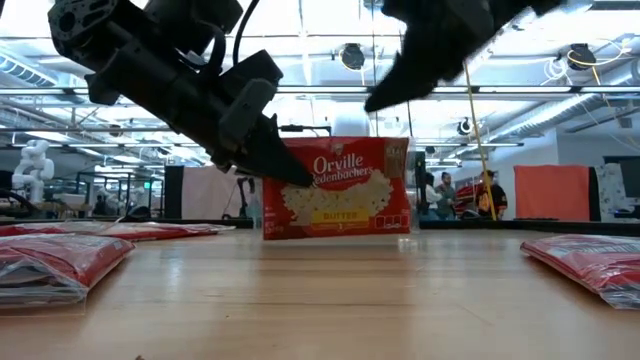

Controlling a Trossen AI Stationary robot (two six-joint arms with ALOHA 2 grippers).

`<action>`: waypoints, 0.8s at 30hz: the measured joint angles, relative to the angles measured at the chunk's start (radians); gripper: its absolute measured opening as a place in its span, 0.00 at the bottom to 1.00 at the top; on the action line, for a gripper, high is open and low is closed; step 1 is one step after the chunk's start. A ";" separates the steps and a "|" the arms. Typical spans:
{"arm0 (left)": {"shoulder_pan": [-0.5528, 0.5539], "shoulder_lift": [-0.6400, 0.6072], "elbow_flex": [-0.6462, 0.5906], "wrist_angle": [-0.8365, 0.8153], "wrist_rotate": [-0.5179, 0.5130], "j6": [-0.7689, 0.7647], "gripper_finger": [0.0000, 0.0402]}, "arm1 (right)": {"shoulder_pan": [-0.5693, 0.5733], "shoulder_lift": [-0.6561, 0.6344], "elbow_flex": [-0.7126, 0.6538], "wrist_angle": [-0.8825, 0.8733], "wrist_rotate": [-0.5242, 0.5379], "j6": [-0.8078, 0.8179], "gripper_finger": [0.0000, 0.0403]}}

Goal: Sort popcorn bags into baskets
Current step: Put the red popcorn bag into the blue bin

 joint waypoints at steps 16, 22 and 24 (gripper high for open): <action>0.008 0.000 0.000 0.003 0.026 0.096 0.13 | -0.105 0.162 0.161 -0.141 -0.201 -0.102 0.47; 0.008 0.000 0.000 0.002 0.029 0.107 0.12 | -0.123 0.234 0.161 -0.167 -0.216 -0.106 0.41; 0.008 0.000 0.000 0.002 0.030 0.107 0.11 | -0.124 0.246 0.161 -0.165 -0.215 -0.114 0.37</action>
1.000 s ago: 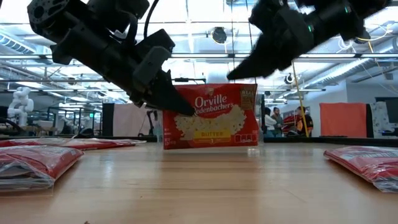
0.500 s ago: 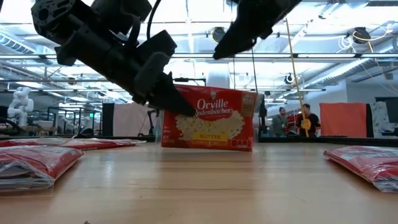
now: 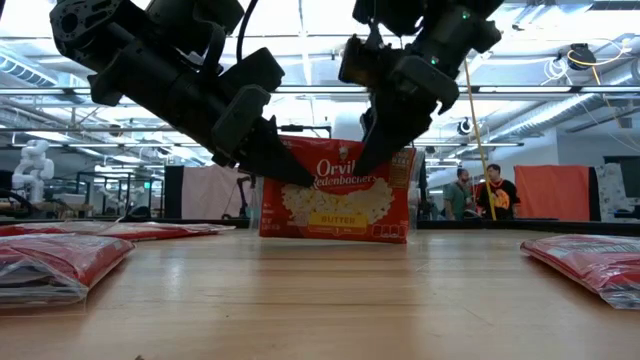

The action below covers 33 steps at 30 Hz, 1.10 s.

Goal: Sort popcorn bags into baskets
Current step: Put the red popcorn bag into the blue bin

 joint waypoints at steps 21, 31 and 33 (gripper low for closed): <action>-0.061 -0.054 0.000 -0.003 -0.163 -0.098 0.57 | 0.001 -0.054 -0.001 -0.059 0.003 -0.015 0.08; -0.106 -0.245 0.001 -0.176 -0.313 -0.099 0.71 | -0.050 -0.275 0.035 -0.257 0.007 -0.010 0.05; -0.112 -0.260 0.001 -0.230 -0.352 -0.114 0.68 | -0.079 -0.301 0.068 -0.308 0.008 -0.034 0.06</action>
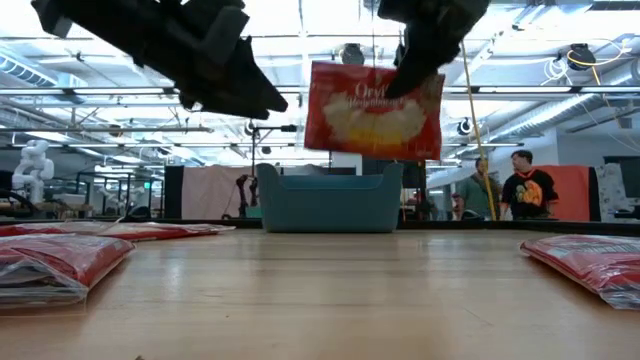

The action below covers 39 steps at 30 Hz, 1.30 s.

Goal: Sort popcorn bags into baskets
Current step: Put the red popcorn bag into the blue bin

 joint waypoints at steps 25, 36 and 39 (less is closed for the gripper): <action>0.001 0.016 -0.001 -0.139 -0.010 -0.153 0.46 | -0.571 0.306 0.532 -0.105 -0.403 -0.449 0.07; 0.003 0.016 -0.001 -0.137 -0.009 -0.150 0.46 | -0.674 0.606 0.761 -0.214 -0.599 -0.511 0.07; 0.003 0.016 -0.001 -0.137 -0.009 -0.153 0.46 | -0.687 0.643 0.777 -0.222 -0.605 -0.512 0.07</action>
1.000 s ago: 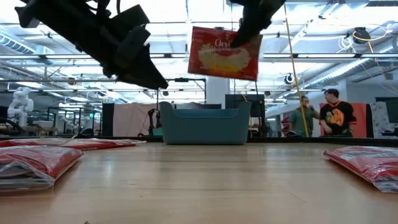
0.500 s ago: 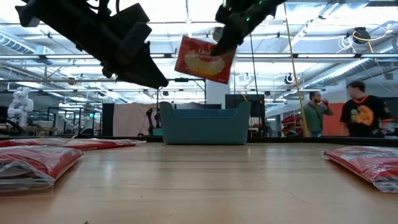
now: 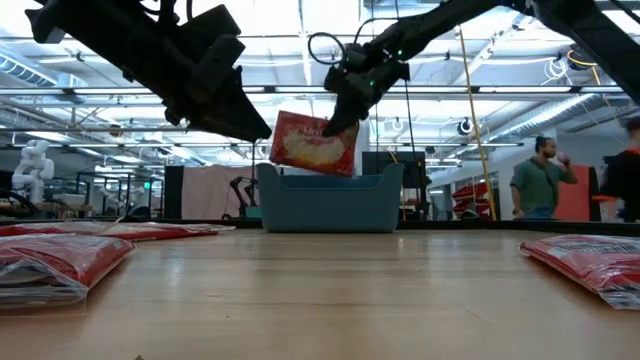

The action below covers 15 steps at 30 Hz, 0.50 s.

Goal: Sort popcorn bags into baskets
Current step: Put the red popcorn bag into the blue bin

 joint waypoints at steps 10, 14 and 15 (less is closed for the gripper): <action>0.000 0.000 0.000 0.002 0.000 -0.008 0.46 | -0.032 0.029 -0.002 0.001 -0.009 -0.003 0.07; 0.000 0.000 0.000 0.002 0.000 -0.011 0.46 | -0.039 0.047 -0.003 0.029 -0.025 -0.003 0.07; 0.000 0.000 0.000 0.002 0.000 -0.013 0.46 | -0.039 0.052 -0.003 0.042 -0.027 -0.002 0.07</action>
